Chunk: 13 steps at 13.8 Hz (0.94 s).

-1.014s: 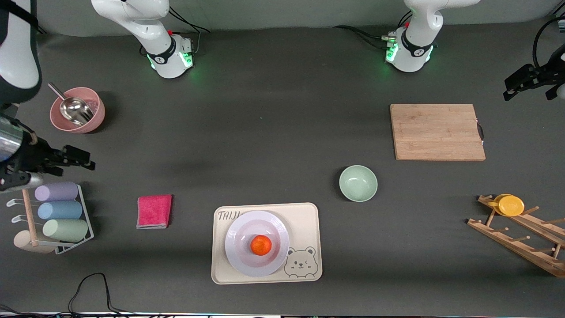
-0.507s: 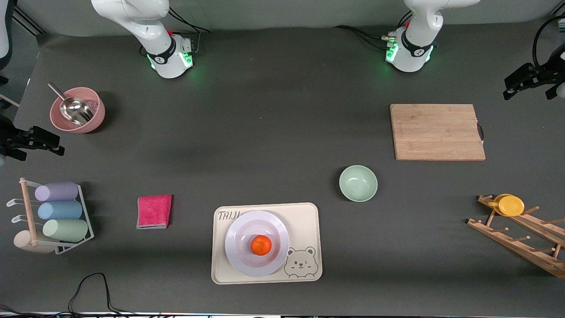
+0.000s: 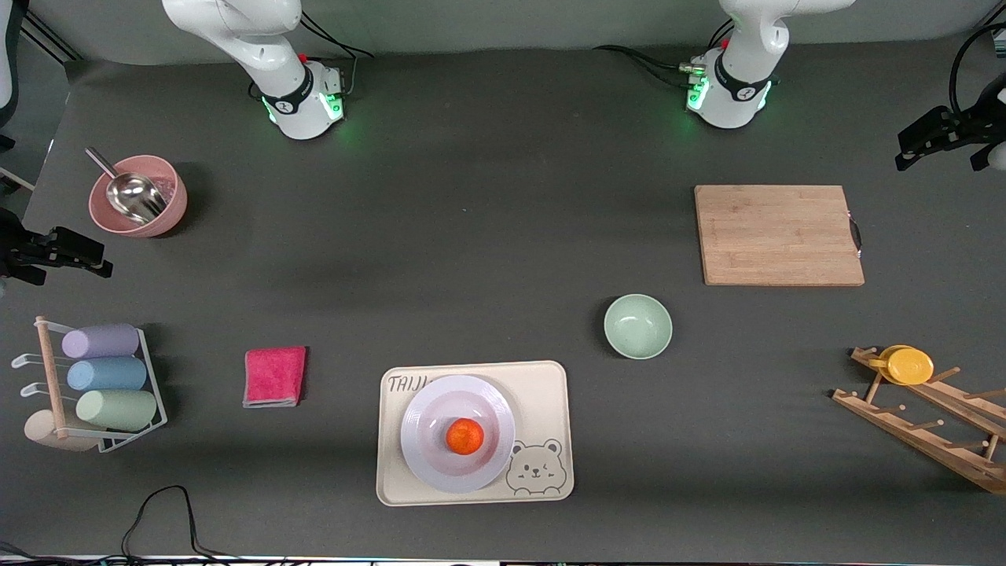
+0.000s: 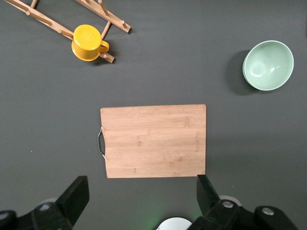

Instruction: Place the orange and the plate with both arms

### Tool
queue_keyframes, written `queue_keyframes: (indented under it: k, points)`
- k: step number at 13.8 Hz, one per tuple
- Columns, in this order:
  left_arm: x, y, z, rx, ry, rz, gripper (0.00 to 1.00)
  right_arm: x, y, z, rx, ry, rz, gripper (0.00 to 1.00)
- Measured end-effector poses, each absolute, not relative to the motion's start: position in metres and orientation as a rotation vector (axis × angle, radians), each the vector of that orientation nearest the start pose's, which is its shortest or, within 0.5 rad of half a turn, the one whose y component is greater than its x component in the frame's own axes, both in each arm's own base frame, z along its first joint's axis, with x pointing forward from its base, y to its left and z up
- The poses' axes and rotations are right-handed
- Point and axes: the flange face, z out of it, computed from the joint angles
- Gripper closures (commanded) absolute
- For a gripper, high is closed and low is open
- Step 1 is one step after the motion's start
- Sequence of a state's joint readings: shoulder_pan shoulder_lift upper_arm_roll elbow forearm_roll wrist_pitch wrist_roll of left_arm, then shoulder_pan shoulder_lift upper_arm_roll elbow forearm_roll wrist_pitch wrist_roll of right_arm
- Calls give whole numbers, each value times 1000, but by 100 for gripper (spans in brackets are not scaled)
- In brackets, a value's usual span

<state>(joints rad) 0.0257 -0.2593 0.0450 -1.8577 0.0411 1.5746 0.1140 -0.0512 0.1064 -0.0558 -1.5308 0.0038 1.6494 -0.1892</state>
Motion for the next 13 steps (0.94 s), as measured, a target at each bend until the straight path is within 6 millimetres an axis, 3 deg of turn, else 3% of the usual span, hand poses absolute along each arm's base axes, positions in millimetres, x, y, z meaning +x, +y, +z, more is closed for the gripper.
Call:
queue_keyframes:
  k: [3,13]
  points:
    - [467,42,630,-3114,70,45,0,591,-57,589,-3142,-138,-15,0]
    - [467,55,627,-3120,129,82,0,590,-57,588,-3141,-134,-5,0]
